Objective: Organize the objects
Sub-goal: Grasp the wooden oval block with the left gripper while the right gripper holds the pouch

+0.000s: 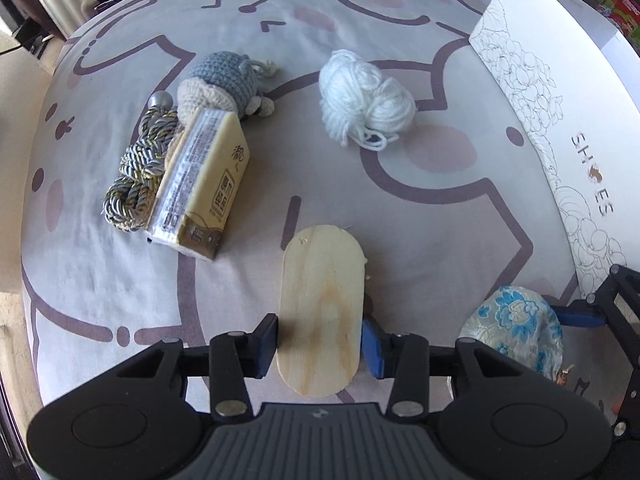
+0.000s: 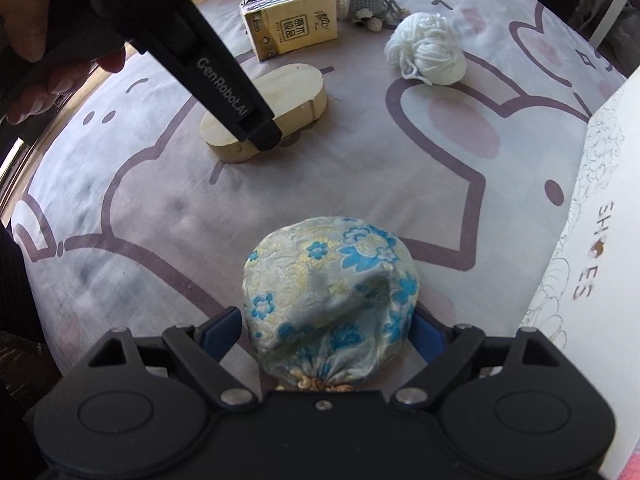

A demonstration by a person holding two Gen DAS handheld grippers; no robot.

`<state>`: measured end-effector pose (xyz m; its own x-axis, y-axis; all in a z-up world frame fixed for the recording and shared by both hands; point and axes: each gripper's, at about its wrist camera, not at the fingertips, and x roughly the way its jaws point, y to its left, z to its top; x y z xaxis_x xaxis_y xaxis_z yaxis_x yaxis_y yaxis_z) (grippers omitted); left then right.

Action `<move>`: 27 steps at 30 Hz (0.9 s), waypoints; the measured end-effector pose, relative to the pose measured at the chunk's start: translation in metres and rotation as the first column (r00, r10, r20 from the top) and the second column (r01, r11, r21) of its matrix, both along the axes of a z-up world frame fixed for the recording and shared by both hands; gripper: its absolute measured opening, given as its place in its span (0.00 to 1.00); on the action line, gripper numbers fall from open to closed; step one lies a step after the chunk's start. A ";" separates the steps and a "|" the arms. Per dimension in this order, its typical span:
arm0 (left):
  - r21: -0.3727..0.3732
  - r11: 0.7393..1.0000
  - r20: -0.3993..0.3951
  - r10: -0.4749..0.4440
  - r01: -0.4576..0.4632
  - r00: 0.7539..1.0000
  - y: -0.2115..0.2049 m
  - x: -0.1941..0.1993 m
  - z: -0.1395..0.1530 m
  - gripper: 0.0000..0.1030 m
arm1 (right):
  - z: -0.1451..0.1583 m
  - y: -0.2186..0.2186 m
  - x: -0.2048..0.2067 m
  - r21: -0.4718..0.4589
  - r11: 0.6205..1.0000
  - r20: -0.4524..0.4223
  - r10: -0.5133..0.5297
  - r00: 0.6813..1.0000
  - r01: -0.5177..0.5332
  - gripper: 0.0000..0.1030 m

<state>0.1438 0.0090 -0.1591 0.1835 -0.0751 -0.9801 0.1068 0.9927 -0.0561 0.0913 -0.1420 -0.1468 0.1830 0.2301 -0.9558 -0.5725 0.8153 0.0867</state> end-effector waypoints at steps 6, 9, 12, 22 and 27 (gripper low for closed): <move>0.003 0.997 0.001 0.073 -0.073 0.997 0.001 0.000 -0.001 0.46 | -0.005 0.004 0.001 -0.036 0.999 0.011 -0.004 1.000 0.005 0.82; -0.019 0.994 0.002 0.111 -0.111 0.994 0.005 0.003 -0.004 0.46 | -0.003 0.000 0.006 -0.015 0.999 -0.011 -0.039 0.999 0.039 0.81; -0.029 0.991 0.004 0.131 -0.131 0.991 0.006 0.005 -0.005 0.47 | -0.002 -0.002 0.009 -0.004 0.999 -0.020 -0.052 0.998 0.052 0.81; -0.018 0.995 0.051 0.096 -0.095 0.994 0.003 0.002 0.013 0.46 | 0.009 -0.009 0.016 0.020 0.994 -0.010 -0.104 0.994 0.105 0.80; -0.020 0.995 0.103 0.104 -0.103 0.989 0.006 -0.004 0.032 0.46 | 0.030 -0.017 0.025 0.069 0.984 0.019 -0.165 0.986 0.164 0.80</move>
<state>0.1401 0.0155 -0.1271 0.2915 -0.0651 -0.9543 0.0096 0.9978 -0.0651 0.1167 -0.1594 -0.1166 0.2466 0.2579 -0.9342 -0.4336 0.8914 0.1316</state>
